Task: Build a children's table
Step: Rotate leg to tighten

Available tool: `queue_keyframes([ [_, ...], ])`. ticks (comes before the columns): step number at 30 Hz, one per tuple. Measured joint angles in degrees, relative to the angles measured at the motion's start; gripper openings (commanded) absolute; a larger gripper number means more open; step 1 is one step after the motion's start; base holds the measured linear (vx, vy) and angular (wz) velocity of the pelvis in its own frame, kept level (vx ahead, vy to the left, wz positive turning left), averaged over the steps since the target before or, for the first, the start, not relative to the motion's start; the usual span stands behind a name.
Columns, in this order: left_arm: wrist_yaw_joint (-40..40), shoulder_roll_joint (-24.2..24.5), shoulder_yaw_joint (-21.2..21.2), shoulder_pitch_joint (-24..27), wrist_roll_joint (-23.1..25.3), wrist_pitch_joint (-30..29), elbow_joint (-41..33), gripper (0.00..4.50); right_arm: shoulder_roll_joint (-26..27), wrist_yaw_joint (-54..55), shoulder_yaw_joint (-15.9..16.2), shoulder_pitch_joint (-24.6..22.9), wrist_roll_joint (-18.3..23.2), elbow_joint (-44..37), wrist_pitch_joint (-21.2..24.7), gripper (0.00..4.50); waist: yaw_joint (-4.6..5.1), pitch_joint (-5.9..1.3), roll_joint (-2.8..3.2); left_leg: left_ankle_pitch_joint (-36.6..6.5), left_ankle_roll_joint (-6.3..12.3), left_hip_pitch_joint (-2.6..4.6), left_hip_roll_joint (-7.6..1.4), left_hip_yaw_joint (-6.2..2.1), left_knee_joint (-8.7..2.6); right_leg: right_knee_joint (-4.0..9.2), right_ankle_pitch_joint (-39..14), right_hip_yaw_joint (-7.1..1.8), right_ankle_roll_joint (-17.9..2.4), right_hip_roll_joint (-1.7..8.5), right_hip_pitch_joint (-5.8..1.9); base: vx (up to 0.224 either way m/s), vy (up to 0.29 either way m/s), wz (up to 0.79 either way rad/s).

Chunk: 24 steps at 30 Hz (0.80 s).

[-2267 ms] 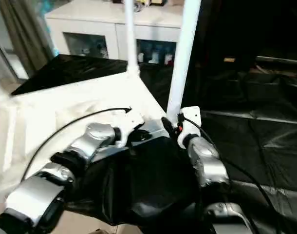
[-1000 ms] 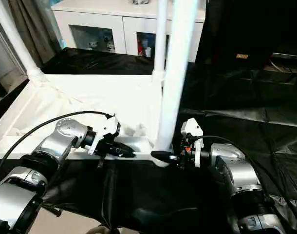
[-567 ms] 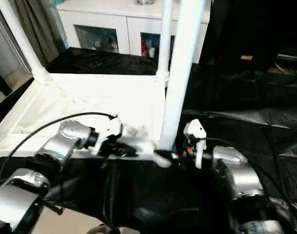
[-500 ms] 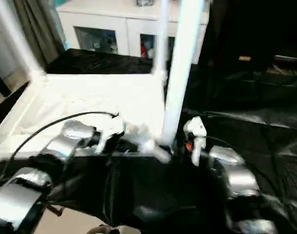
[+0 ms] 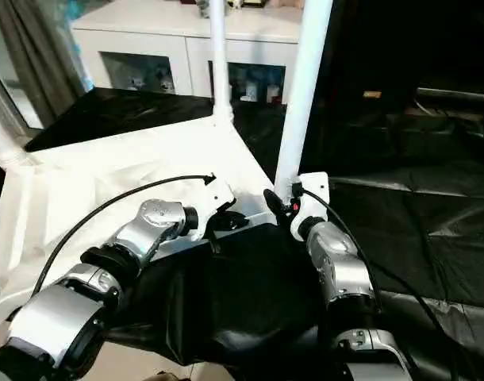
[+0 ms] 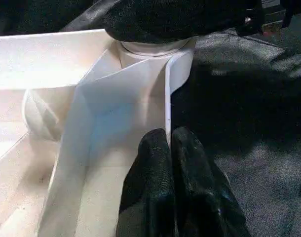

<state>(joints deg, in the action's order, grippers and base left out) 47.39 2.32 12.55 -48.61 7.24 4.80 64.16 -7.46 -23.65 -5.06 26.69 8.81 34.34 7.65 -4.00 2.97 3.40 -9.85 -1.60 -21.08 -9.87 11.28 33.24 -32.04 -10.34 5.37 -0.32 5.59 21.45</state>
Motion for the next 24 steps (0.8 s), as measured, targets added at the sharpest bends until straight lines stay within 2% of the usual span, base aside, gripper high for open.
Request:
queue_keyframes([
  [1, 0.42, 0.11, -0.01, 0.0, 0.0, 0.11, 0.0, 0.0, -0.16, -1.01, 0.01, -0.1, -0.07, 0.0, -0.32, 3.31, 0.04, 0.01, 0.01, 0.0, 0.0, -0.01, 0.0, 0.01, 0.0, 0.0, 0.0, -0.01, 0.0, 0.0, 0.0, 0.0, 0.0, 0.0],
  [2, 1.16, 0.46, -0.07, -0.02, -0.03, 0.32, 0.0, 0.0, -0.67, -2.91, 0.09, -0.12, -0.06, -0.01, -0.42, 3.58, 0.15, 0.01, 0.03, 0.0, 0.0, -0.01, 0.0, 0.02, -0.02, 0.0, 0.02, -0.01, -0.02, 0.0, 0.02, 0.0, 0.0, 0.0],
  [7, 7.17, 2.56, -0.17, 0.01, -0.9, 1.57, -0.07, 0.0, -5.3, -13.0, 3.17, -2.15, 0.22, -2.19, -1.76, 3.77, -0.02, 0.03, -0.03, 0.01, 0.01, -0.03, -0.05, 0.04, -0.13, -0.14, 0.5, 0.03, -0.19, -0.01, 0.09, 0.0, 0.0, 0.0],
  [11, 13.09, 4.81, -0.14, 1.08, -1.34, 2.97, -1.98, 0.0, -8.79, -21.78, 3.84, -3.89, 1.86, -4.59, -1.69, 3.77, -1.08, 0.01, -0.1, 0.01, 0.01, -0.18, -0.13, 0.11, -0.11, -0.66, 0.95, 0.03, -0.44, -0.01, 0.48, 0.013, -0.006, 0.0],
  [13, 17.91, 7.04, 0.36, 2.08, -2.04, 3.4, -4.13, 0.0, -11.41, -27.63, 5.33, -4.84, 2.81, -6.31, -1.84, 3.77, -1.38, 0.01, -0.11, -0.01, 0.02, -0.35, -0.17, 0.11, -0.14, -0.95, 0.74, 0.04, -0.15, -0.01, 0.75, 0.053, -0.028, 0.02],
  [17, 25.1, 9.66, 1.01, 3.0, -3.12, 3.92, -6.87, 0.0, -13.6, -35.53, 7.36, -5.73, 4.52, -8.69, -1.56, 3.77, -2.66, -0.04, -0.07, 0.13, 0.23, -1.23, -0.44, 0.08, -0.08, -1.36, 0.56, 0.18, -0.27, -0.19, 1.72, 0.0, 0.0, 0.0],
  [21, 29.78, 10.81, 2.01, 3.72, -3.25, 3.56, -9.04, 0.0, -15.66, -41.04, 9.02, -6.41, 5.29, -10.57, -0.61, 3.77, -3.58, -0.02, -0.1, 0.07, 0.29, -1.41, -0.45, 0.07, 0.28, -1.53, 0.43, 0.12, -0.48, -0.16, 1.78, 0.0, 0.0, 0.0],
  [24, 31.85, 11.29, 2.39, 4.0, -3.37, 2.73, -9.68, 0.0, -15.93, -43.67, 9.79, -6.47, 5.8, -10.75, 0.21, 3.77, -3.76, 0.01, -0.16, 0.04, 0.22, -1.4, -0.45, 0.08, 0.55, -1.76, 0.45, 0.03, -0.51, -0.12, 1.76, 0.0, 0.0, 0.0],
])
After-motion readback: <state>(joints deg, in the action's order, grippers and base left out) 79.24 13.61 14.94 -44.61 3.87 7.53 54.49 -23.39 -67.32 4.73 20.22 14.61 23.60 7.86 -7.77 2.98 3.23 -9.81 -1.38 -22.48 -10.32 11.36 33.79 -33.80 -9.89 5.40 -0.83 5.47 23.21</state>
